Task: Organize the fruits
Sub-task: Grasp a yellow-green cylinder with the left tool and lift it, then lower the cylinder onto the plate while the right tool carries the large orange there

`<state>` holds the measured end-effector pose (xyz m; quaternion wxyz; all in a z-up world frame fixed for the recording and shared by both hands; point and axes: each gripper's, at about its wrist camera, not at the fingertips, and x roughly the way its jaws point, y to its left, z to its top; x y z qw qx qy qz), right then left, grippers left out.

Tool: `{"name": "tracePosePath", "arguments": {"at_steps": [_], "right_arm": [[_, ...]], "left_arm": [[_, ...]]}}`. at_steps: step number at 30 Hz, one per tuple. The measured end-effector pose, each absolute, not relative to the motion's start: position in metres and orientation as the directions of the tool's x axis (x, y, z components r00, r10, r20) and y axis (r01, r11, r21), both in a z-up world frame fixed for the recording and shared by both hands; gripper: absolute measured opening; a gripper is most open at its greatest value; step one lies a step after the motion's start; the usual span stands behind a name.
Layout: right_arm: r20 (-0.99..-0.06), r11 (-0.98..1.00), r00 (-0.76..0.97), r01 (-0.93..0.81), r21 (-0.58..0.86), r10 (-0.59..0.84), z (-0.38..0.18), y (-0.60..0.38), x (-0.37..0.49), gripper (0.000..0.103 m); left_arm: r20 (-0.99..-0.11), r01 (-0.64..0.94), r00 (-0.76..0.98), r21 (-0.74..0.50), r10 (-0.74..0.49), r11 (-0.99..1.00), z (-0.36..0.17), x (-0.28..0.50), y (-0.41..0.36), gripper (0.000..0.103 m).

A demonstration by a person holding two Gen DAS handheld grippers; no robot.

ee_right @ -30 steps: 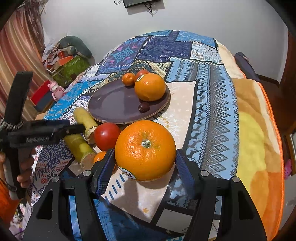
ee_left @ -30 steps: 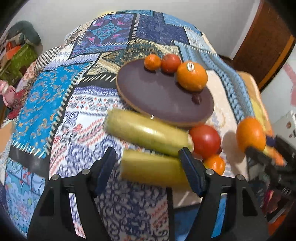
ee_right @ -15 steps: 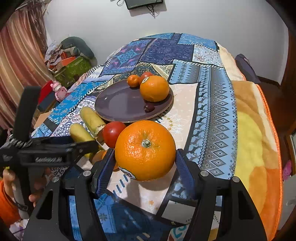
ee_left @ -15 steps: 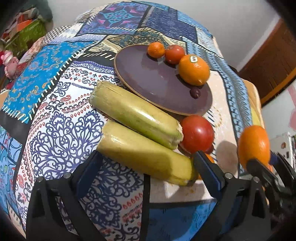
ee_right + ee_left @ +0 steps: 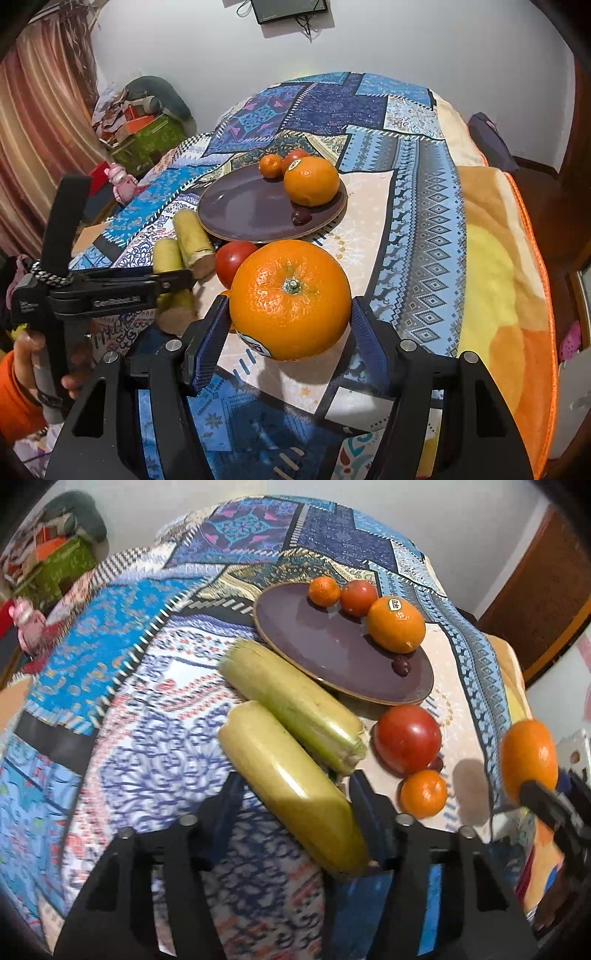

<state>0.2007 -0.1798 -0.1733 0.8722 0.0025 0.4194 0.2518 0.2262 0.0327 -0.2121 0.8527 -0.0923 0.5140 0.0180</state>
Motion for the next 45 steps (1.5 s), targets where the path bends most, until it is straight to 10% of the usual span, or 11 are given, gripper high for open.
{"name": "tracePosePath", "arguments": {"at_steps": [8, 45], "right_arm": [[-0.73, 0.877, 0.524, -0.428, 0.22, 0.439, -0.174, -0.182, 0.201, 0.062], [-0.75, 0.838, 0.503, -0.532, 0.121, 0.429, -0.166, -0.085, 0.285, 0.062]], "left_arm": [[-0.903, -0.127, 0.429, -0.062, -0.002, 0.99, -0.215, 0.218, 0.061, 0.038], [-0.806, -0.036, 0.585, -0.134, -0.088, 0.99, -0.155, 0.296, 0.083, 0.037]]}}
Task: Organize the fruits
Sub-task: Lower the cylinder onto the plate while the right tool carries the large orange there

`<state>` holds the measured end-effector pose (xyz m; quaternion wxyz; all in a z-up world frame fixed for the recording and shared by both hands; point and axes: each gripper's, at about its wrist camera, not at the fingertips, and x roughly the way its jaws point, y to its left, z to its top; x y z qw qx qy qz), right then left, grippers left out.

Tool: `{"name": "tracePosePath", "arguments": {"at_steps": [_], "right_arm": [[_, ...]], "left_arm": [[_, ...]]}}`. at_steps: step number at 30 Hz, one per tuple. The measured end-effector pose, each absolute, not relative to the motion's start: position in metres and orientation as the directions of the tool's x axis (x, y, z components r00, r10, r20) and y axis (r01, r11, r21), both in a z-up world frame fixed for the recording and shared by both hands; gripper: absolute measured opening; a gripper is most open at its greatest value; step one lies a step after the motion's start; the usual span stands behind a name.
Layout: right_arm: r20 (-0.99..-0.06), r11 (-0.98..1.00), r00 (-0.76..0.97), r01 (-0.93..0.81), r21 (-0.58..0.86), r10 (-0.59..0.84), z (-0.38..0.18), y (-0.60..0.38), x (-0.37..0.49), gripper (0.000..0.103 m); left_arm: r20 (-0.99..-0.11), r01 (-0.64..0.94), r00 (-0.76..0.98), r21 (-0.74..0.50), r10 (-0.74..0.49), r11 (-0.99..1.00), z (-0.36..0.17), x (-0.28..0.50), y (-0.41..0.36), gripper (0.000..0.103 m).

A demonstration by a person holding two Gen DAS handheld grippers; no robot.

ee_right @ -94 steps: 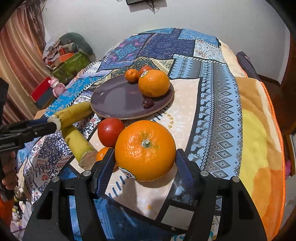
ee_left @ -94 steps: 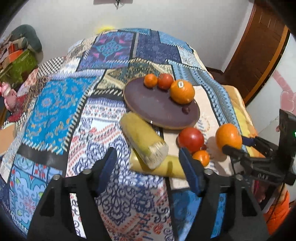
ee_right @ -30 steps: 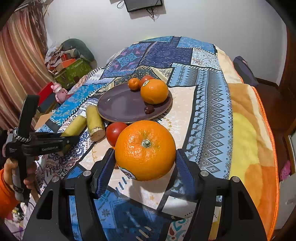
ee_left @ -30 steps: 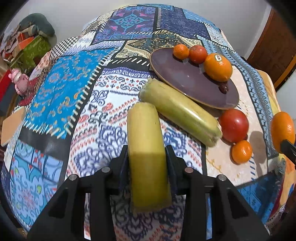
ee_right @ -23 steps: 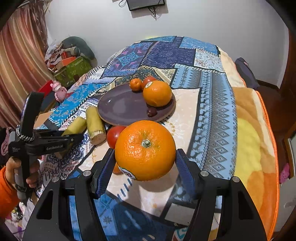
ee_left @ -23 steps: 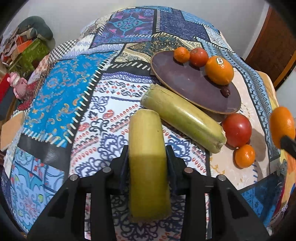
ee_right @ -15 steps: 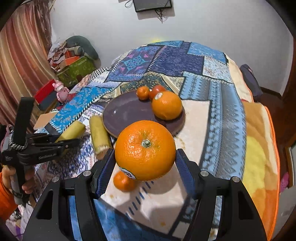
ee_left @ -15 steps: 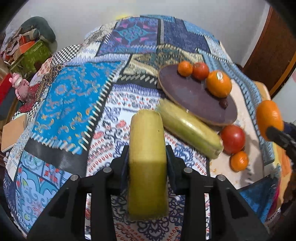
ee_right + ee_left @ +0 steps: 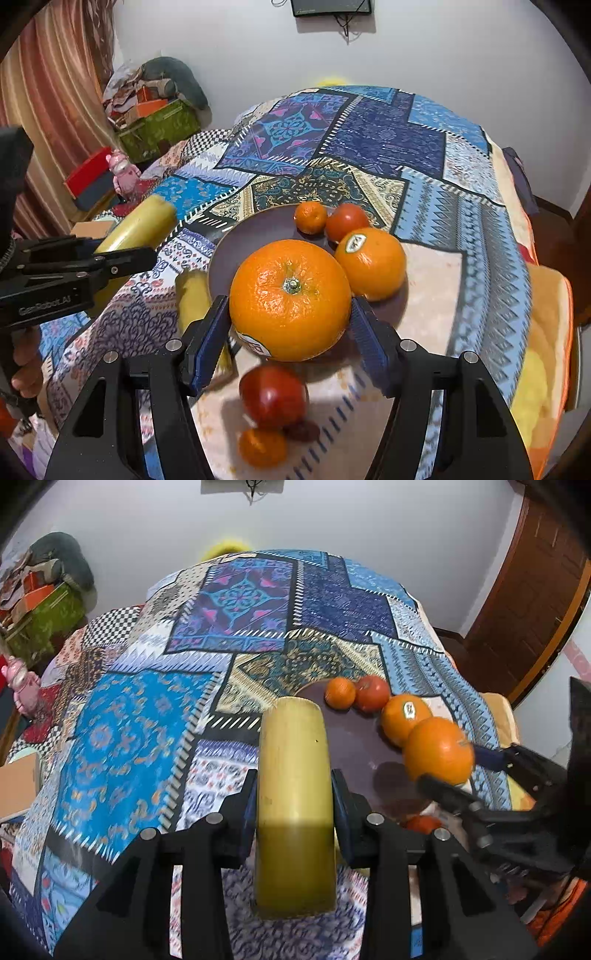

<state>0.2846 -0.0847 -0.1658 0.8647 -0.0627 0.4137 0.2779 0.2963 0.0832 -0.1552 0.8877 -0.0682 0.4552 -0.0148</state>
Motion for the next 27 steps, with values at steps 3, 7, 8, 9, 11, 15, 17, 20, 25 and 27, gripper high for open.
{"name": "tracePosePath", "arguments": {"at_steps": [3, 7, 8, 9, 11, 15, 17, 20, 25, 27], "right_arm": [[-0.762, 0.838, 0.495, -0.534, 0.111, 0.417, -0.171, -0.077, 0.294, 0.062], [-0.771, 0.839, 0.499, -0.538, 0.083, 0.396, -0.175, -0.071, 0.303, 0.062], [-0.772, 0.838, 0.5, -0.54, 0.077, 0.393, -0.174, -0.069, 0.305, 0.062], [-0.772, 0.836, 0.501, -0.544, 0.071, 0.391, -0.174, -0.067, 0.307, 0.062], [-0.771, 0.832, 0.503, -0.551, 0.063, 0.391, -0.173, -0.064, 0.311, 0.062], [-0.772, 0.814, 0.5, -0.579, 0.039, 0.393, -0.173, -0.054, 0.321, 0.062], [-0.776, 0.811, 0.495, -0.585, 0.036, 0.391, -0.175, -0.051, 0.326, 0.062], [-0.78, 0.808, 0.491, -0.588, 0.032, 0.388, -0.178, -0.048, 0.333, 0.062], [-0.789, 0.804, 0.475, -0.594, 0.039, 0.389, -0.183, -0.045, 0.337, 0.062], [-0.79, 0.799, 0.475, -0.6, 0.032, 0.388, -0.183, -0.044, 0.337, 0.063]], "left_arm": [[-0.81, -0.031, 0.576, -0.15, -0.105, 0.988, -0.161, 0.314, 0.082, 0.037], [-0.82, -0.035, 0.557, -0.18, -0.13, 0.983, -0.172, 0.333, 0.085, 0.036], [-0.821, -0.036, 0.555, -0.188, -0.137, 0.981, -0.173, 0.339, 0.086, 0.037], [-0.82, -0.038, 0.555, -0.191, -0.139, 0.981, -0.175, 0.342, 0.086, 0.037], [-0.819, -0.043, 0.558, -0.192, -0.136, 0.98, -0.177, 0.351, 0.087, 0.037], [-0.825, -0.049, 0.549, -0.194, -0.136, 0.98, -0.185, 0.368, 0.088, 0.037], [-0.825, -0.049, 0.548, -0.195, -0.137, 0.98, -0.187, 0.374, 0.089, 0.037], [-0.826, -0.044, 0.545, -0.198, -0.143, 0.979, -0.189, 0.382, 0.088, 0.037], [-0.836, -0.024, 0.525, -0.199, -0.157, 0.98, -0.195, 0.391, 0.082, 0.037], [-0.84, -0.016, 0.517, -0.201, -0.164, 0.98, -0.198, 0.393, 0.08, 0.037]]}}
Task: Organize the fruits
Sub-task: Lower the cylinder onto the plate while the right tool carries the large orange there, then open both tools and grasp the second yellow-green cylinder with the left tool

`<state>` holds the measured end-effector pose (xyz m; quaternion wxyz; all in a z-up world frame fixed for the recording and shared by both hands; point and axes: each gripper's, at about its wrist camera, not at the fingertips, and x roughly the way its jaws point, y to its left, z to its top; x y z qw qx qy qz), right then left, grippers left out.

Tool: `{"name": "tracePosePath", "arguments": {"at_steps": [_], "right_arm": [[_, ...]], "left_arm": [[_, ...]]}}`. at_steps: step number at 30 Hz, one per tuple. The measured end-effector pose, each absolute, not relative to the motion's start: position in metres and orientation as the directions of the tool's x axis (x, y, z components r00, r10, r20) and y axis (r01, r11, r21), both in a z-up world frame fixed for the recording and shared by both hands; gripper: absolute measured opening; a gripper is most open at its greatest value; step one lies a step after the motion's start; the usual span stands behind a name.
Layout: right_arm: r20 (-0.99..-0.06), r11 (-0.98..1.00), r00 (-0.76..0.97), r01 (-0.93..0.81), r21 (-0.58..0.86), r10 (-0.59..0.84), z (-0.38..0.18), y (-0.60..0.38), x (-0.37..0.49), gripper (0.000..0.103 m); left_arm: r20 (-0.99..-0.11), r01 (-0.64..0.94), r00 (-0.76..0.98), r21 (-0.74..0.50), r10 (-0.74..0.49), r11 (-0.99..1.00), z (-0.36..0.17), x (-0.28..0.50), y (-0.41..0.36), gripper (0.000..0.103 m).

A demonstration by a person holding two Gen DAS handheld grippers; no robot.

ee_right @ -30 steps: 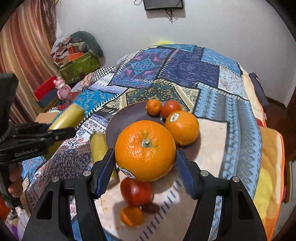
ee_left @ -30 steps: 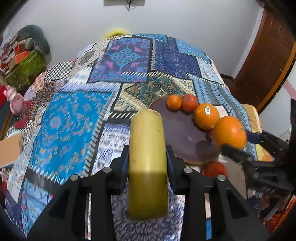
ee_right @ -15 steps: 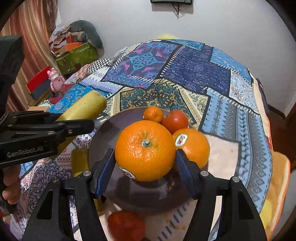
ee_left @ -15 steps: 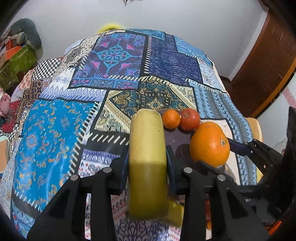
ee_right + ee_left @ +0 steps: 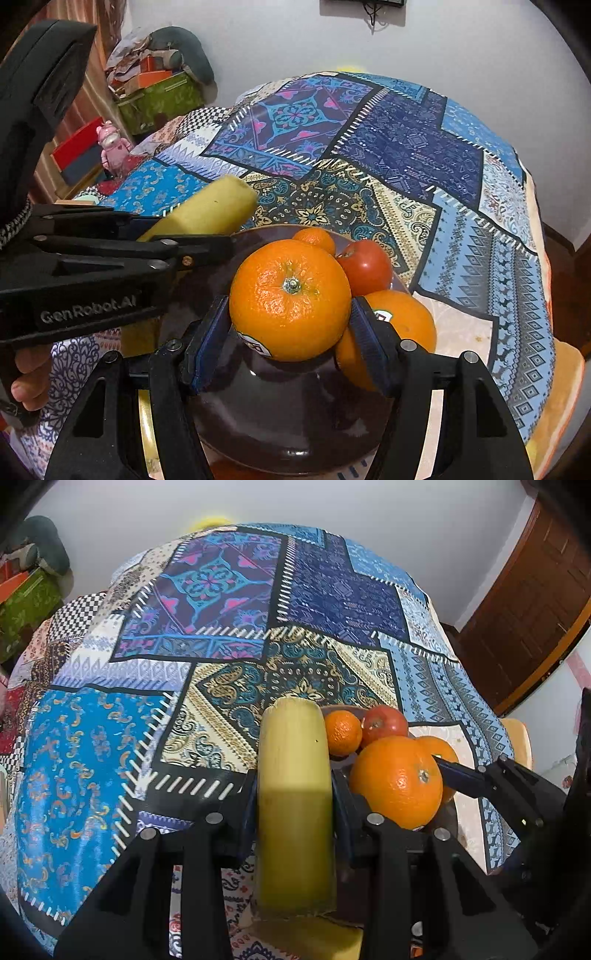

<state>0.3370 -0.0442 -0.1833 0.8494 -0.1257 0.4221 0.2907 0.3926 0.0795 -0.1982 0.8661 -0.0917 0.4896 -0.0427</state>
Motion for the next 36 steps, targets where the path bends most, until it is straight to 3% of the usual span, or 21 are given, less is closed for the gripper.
{"name": "tracePosePath", "arguments": {"at_steps": [7, 22, 27, 30, 36], "right_arm": [[-0.775, 0.797, 0.5, -0.604, 0.008, 0.387, -0.18, -0.045, 0.331, 0.062], [-0.712, 0.824, 0.565, -0.566, 0.034, 0.417, -0.138, -0.082, 0.294, 0.062], [-0.705, 0.836, 0.57, -0.545, 0.06, 0.422, -0.132, -0.099, 0.275, 0.062], [-0.707, 0.843, 0.567, -0.532, 0.078, 0.423, -0.133, -0.109, 0.263, 0.062], [-0.724, 0.854, 0.543, -0.506, 0.123, 0.426, -0.146, -0.122, 0.249, 0.062]], "left_arm": [[-0.836, 0.011, 0.516, -0.21, -0.185, 0.978, -0.203, 0.39, 0.072, 0.037], [-0.783, 0.041, 0.609, -0.128, -0.127, 0.991, -0.14, 0.331, 0.065, 0.039], [-0.766, 0.042, 0.634, -0.102, -0.106, 0.994, -0.127, 0.297, 0.06, 0.063], [-0.762, 0.032, 0.64, -0.097, -0.096, 0.995, -0.126, 0.282, 0.057, 0.071], [-0.794, -0.016, 0.604, -0.088, -0.061, 0.996, -0.146, 0.264, 0.053, 0.078]]}}
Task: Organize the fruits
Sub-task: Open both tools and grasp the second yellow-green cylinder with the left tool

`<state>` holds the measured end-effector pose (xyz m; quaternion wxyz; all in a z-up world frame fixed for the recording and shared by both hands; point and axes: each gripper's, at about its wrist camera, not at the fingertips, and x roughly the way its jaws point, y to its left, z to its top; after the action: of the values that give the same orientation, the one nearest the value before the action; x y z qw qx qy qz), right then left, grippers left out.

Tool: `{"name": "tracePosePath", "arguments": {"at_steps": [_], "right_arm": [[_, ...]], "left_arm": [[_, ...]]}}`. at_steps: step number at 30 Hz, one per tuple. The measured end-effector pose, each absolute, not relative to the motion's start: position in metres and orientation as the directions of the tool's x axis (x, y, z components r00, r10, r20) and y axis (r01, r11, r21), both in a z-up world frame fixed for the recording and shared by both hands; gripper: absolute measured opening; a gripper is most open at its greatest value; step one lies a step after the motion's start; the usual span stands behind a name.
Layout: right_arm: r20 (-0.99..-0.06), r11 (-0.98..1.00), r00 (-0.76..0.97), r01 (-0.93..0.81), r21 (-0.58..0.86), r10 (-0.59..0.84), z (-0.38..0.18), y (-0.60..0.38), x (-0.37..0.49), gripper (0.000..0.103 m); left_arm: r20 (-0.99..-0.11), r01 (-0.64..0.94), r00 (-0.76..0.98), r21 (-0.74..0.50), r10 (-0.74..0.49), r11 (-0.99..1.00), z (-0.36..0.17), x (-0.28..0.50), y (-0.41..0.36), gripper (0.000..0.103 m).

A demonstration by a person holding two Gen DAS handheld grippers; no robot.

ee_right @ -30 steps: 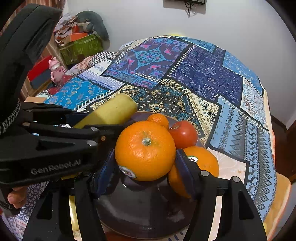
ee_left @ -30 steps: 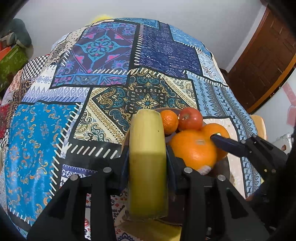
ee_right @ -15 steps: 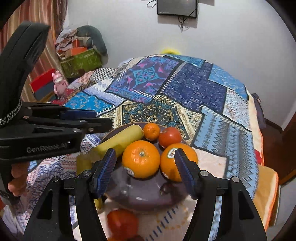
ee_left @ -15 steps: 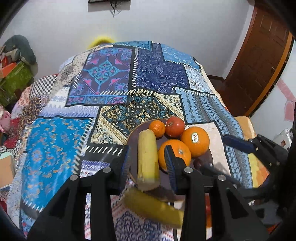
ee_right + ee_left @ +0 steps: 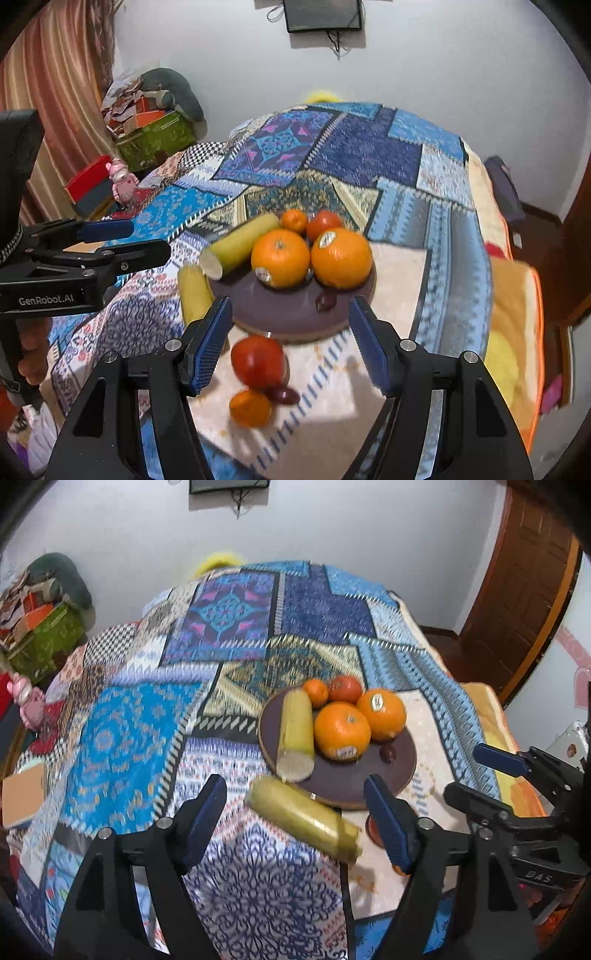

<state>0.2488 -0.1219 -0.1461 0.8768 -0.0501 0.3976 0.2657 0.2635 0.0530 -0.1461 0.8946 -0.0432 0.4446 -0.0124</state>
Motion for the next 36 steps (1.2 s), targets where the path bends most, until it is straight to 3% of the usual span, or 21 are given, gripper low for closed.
{"name": "tracePosePath", "arguments": {"at_steps": [10, 24, 27, 36], "right_arm": [[-0.759, 0.853, 0.479, -0.487, 0.188, 0.441, -0.177, -0.132, 0.238, 0.062], [-0.789, 0.833, 0.407, -0.506, 0.225, 0.46, -0.202, -0.119, 0.245, 0.062], [-0.794, 0.825, 0.395, -0.521, 0.22, 0.461, -0.205, -0.113, 0.245, 0.062], [-0.803, 0.812, 0.368, -0.537, 0.228, 0.469, -0.214, -0.102, 0.252, 0.058]], "left_arm": [[-0.868, -0.069, 0.494, -0.096, -0.05, 0.993, -0.203, 0.265, 0.042, 0.078], [-0.876, -0.069, 0.473, -0.144, -0.094, 0.987, -0.222, 0.28, 0.037, 0.082], [-0.873, -0.074, 0.483, -0.12, -0.07, 0.99, -0.219, 0.273, 0.042, 0.069], [-0.894, -0.107, 0.448, -0.06, -0.006, 0.992, -0.223, 0.262, 0.075, 0.064]]}}
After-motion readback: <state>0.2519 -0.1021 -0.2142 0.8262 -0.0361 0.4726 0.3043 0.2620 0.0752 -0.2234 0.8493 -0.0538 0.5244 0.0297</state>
